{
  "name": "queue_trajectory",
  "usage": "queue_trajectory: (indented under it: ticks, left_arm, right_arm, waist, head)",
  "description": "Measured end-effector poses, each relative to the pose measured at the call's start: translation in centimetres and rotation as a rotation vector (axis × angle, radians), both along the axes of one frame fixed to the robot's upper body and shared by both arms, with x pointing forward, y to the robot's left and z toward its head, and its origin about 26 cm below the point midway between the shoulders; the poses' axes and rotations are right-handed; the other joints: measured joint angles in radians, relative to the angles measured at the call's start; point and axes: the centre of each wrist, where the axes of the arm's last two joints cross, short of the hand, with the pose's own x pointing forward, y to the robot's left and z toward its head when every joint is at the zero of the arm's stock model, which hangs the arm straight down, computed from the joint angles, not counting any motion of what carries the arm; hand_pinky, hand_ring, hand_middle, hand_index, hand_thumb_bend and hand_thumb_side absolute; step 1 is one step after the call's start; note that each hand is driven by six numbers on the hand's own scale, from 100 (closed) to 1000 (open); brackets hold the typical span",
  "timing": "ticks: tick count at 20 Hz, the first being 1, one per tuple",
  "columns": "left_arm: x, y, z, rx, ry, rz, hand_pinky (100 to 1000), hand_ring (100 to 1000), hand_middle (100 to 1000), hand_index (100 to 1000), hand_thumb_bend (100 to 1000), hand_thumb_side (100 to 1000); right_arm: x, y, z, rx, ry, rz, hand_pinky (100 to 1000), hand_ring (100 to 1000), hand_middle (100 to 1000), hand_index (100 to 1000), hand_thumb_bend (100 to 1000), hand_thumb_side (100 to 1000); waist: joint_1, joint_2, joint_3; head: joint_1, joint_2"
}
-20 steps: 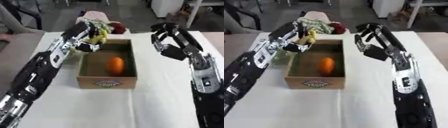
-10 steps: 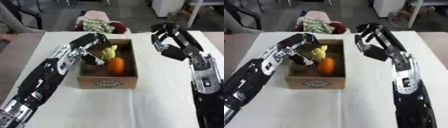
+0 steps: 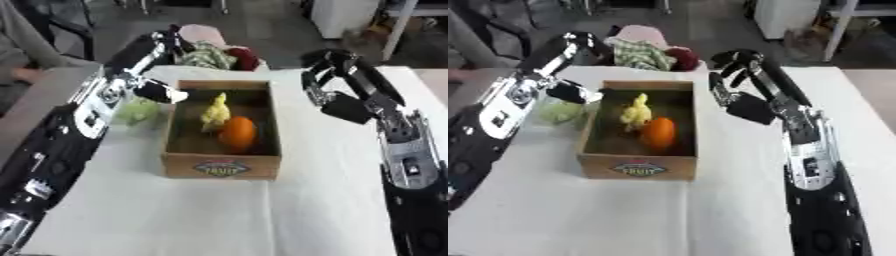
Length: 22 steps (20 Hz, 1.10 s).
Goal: Pick up objects on the table and place them in the box.
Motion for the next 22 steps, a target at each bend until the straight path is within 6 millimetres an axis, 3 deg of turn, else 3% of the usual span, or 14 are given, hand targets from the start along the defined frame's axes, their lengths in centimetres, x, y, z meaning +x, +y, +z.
queue_trajectory:
  ticks: [5,12,15,22]
  left_arm:
    - [-1.2,5.2,0.2,0.000,0.071,0.181,802,714,700,793,507,295]
    - [-1.3,8.8,-3.7,0.079,0.235,0.335,803,754,744,798,543,346]
    - [-0.9,9.5,-5.2,0.107,0.270,0.373,816,778,774,802,556,342]
    - [0.2,8.5,-8.0,0.102,0.257,0.451,846,833,831,818,594,319]
  right_arm:
    - [0.1,-0.3,0.0,-0.006,-0.002,-0.005,568,687,700,828,100,650]
    - [0.1,-0.3,0.0,-0.012,-0.001,-0.002,569,689,701,828,100,639]
    - [0.1,-0.2,-0.1,-0.013,-0.001,-0.001,569,689,701,828,100,637]
    - [0.1,-0.2,-0.2,-0.017,0.001,0.005,570,690,700,828,100,639]
  waist:
    - [0.004,0.000,0.005]
    - [0.003,0.000,0.004]
    - [0.000,0.000,0.002]
    - [-0.008,0.003,-0.010]
  head:
    - [-0.007,0.000]
    - [-0.008,0.000]
    - [-0.007,0.000]
    - [-0.005,0.000]
